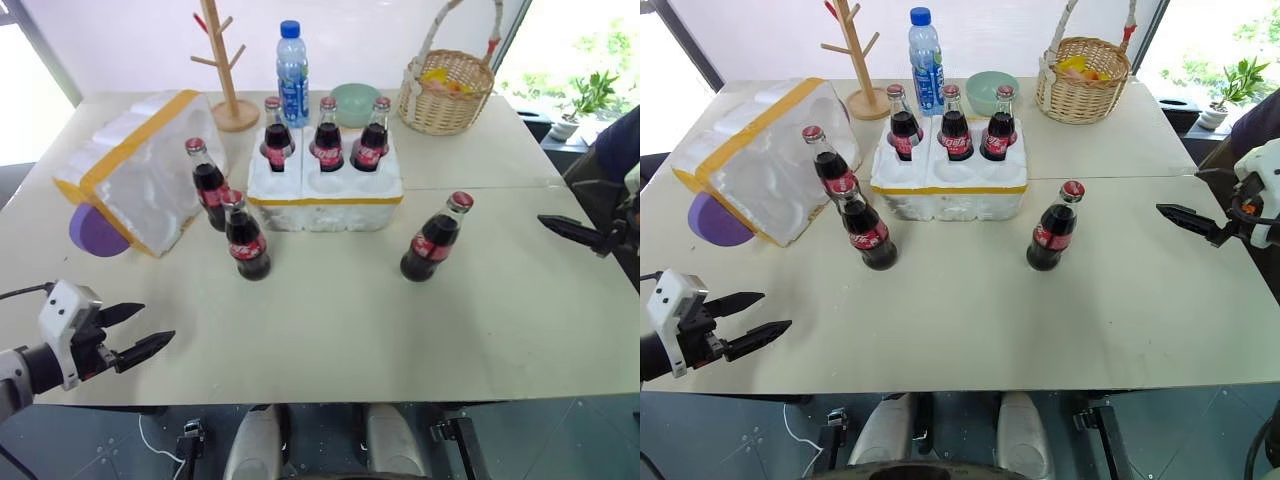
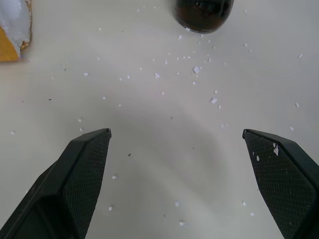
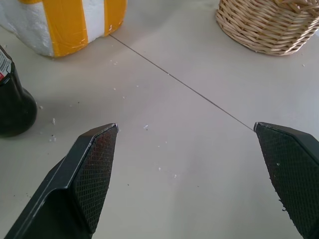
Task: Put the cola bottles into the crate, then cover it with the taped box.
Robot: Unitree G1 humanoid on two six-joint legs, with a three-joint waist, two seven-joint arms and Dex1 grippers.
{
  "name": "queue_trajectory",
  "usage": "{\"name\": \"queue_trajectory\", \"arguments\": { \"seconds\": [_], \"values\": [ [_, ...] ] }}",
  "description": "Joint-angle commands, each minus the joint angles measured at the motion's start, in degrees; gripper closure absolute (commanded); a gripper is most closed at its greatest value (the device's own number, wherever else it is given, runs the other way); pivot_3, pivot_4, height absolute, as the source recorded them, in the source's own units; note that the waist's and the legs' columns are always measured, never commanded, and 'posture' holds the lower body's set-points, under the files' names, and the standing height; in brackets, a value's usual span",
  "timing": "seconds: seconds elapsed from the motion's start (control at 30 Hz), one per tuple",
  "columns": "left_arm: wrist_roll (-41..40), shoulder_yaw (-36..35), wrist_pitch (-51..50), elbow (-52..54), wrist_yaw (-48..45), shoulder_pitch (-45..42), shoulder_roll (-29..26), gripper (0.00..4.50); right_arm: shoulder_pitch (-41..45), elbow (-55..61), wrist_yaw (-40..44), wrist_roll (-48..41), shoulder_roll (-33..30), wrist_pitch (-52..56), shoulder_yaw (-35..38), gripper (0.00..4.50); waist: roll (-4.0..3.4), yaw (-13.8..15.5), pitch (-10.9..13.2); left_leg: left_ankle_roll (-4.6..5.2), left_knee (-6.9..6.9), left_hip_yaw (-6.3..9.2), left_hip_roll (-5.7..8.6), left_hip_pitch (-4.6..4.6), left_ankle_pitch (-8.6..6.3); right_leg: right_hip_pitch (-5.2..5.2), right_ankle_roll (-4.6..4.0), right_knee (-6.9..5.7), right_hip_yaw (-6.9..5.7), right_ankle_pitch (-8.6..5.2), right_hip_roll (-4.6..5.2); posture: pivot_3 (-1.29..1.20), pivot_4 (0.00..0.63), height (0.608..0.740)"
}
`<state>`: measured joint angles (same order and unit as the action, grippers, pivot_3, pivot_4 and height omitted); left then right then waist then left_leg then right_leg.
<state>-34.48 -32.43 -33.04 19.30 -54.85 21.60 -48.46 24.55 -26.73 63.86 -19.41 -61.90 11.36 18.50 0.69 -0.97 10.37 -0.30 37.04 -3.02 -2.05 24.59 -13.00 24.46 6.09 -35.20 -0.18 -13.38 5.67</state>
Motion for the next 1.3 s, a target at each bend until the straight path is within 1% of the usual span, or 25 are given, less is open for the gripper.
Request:
{"name": "queue_trajectory", "arguments": {
  "seconds": [0.03, 0.13, 0.27, 0.43, 0.63, 0.73, 0.9, 1.0, 1.07, 1.13, 1.2, 1.3],
  "values": [
    [1.53, -0.23, 0.75, 1.36, 0.0, 0.28, -1.26, 0.07, -0.11, 0.34, -0.35, -0.68, -0.12, -1.07, 2.09, 0.0, 0.0, 0.0, 0.0, 0.0, 0.0, -0.01, 0.0, 0.0, 0.0, 0.0, 0.0, 0.0, 0.0, 0.0, 0.0, 0.0, 0.15, 0.74],
    [3.98, 0.71, 3.05, 0.94, 0.28, 0.48, -0.9, 0.07, -0.3, 0.37, -0.62, -0.87, 0.18, -1.01, 2.38, 0.0, 0.0, 0.0, 0.0, 0.0, 0.0, -0.02, 0.01, 0.0, 0.0, 0.0, 0.0, 0.0, 0.0, 0.0, 0.0, 0.0, 0.15, 0.74],
    [1.85, -0.21, 0.72, 0.03, 1.7, -2.64, 0.0, 0.07, -0.88, 0.58, -0.78, -1.14, 0.58, -1.08, 2.53, 0.0, 0.0, 0.16, 0.0, 0.0, 0.01, -0.01, 0.0, 0.0, 0.0, -0.01, 0.0, -0.01, 0.0, 0.0, 0.0, 0.0, 0.15, 0.74],
    [1.5, -0.07, 0.84, -0.05, 1.46, -3.83, 0.19, 0.07, -0.69, 0.28, -0.61, -1.2, 0.48, -1.1, 2.55, 0.0, 0.0, 0.11, 0.0, 0.0, 0.01, -0.03, 0.01, 0.0, 0.0, -0.02, 0.0, -0.01, 0.01, 0.0, 0.0, 0.0, 0.15, 0.74],
    [-1.26, 0.44, -0.3, 2.33, 2.78, -6.11, 1.57, 0.07, 1.53, -1.29, 1.08, -1.11, -0.54, -0.88, 1.7, 0.0, 0.0, 0.06, 0.0, 0.01, 0.03, -0.04, 0.01, -0.01, 0.0, -0.03, 0.0, -0.02, 0.01, 0.0, -0.02, 0.0, 0.15, 0.74],
    [-2.91, 1.43, -1.19, 3.98, 3.54, -7.8, 2.4, 0.07, 4.17, -1.49, 3.71, -1.68, -1.83, 0.85, 1.1, 0.0, -0.01, 0.06, 0.0, 0.01, 0.04, -0.04, 0.01, -0.01, 0.01, -0.04, 0.01, -0.03, 0.01, 0.01, -0.02, 0.0, 0.15, 0.74],
    [-2.24, 6.06, -0.42, 3.22, 5.34, -13.79, 3.54, 0.07, 13.74, -1.77, 10.08, -3.45, -4.8, 7.27, -1.36, 0.0, -0.14, 0.07, 0.06, 0.01, 0.06, -0.03, 0.02, -0.02, 0.01, -0.04, 0.01, -0.08, 0.01, 0.01, -0.04, 0.0, 0.15, 0.74],
    [-1.68, 9.63, -0.01, 1.53, 7.14, -20.07, 4.96, 0.07, 21.68, -0.72, 15.04, -4.28, -6.27, 12.14, -4.73, 0.0, -0.16, 0.12, 0.06, 0.01, 0.08, -0.03, 0.03, -0.03, 0.01, -0.04, 0.01, -0.1, 0.01, 0.01, -0.04, 0.0, 0.15, 0.74],
    [-0.95, 13.38, 0.73, 0.22, 6.69, -24.8, 5.78, 0.07, 29.07, 2.2, 19.5, -6.37, -6.46, 17.88, -7.83, 0.0, -0.15, 0.11, 0.07, 0.01, 0.08, -0.02, 0.02, -0.03, 0.01, -0.04, 0.01, -0.11, 0.01, 0.01, -0.06, 0.0, 0.15, 0.74],
    [0.33, 16.54, 1.71, -1.98, 6.09, -28.49, 6.69, 0.07, 33.97, 5.2, 22.81, -8.07, -6.14, 21.98, -10.12, 0.0, -0.18, 0.13, 0.09, 0.01, 0.07, -0.02, 0.02, -0.02, 0.01, -0.03, 0.02, -0.13, 0.01, 0.02, -0.07, 0.0, 0.15, 0.74],
    [1.65, 18.73, 2.87, -4.23, 5.51, -30.74, 7.13, 0.07, 36.96, 7.21, 23.72, -9.11, -5.3, 25.06, -11.43, 0.0, -0.17, 0.1, 0.09, 0.01, 0.05, 0.0, 0.01, -0.02, 0.01, -0.02, 0.03, -0.13, 0.01, 0.02, -0.09, 0.0, 0.15, 0.74],
    [3.03, 22.43, 4.46, -8.49, 3.18, -34.7, 7.69, 0.07, 41.18, 10.67, 22.77, -10.27, -2.86, 28.55, -13.06, 0.0, -0.16, 0.11, 0.1, 0.01, 0.04, -0.02, 0.02, -0.01, 0.01, -0.01, 0.04, -0.14, 0.01, 0.03, -0.09, 0.0, 0.15, 0.74]
  ]
}}
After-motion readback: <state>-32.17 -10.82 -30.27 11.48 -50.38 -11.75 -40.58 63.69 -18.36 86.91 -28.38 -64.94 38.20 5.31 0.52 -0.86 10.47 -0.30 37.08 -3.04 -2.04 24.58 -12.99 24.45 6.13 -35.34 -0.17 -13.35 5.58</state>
